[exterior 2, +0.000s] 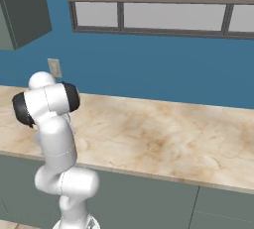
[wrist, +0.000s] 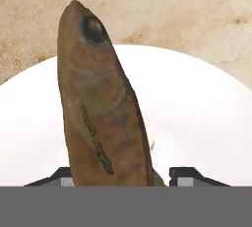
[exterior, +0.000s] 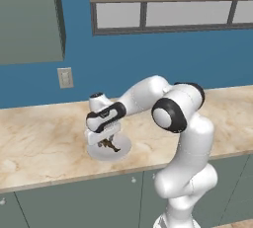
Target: Place the fish on the counter behind the older fish on the same shelf of the fridge to maintain FIFO order. Close the fridge door when finished.
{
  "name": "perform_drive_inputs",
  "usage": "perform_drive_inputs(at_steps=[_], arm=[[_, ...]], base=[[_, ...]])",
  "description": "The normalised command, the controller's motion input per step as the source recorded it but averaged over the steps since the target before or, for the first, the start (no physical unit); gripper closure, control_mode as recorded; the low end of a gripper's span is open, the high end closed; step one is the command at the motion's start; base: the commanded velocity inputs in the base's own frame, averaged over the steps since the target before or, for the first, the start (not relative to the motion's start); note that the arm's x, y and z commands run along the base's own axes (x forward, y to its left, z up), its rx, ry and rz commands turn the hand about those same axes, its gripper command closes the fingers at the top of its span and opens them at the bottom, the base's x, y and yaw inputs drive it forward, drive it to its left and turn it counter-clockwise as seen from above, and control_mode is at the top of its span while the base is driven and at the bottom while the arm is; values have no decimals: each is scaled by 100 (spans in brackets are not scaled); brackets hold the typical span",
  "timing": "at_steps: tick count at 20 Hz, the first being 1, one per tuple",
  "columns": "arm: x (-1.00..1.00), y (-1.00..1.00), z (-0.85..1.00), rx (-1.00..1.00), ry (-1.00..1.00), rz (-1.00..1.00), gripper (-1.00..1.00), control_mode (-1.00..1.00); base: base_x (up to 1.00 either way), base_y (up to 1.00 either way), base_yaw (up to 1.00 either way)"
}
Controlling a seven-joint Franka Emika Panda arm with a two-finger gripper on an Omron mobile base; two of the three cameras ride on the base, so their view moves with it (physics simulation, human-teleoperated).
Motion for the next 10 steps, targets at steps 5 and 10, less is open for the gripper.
perform_drive_inputs(at_steps=[5,10], arm=[[-19,-22,32,0,-13,0,100,-100],[-45,-55,99,0,-25,1,100,-100]], base=[[0,0,0],[0,0,0]])
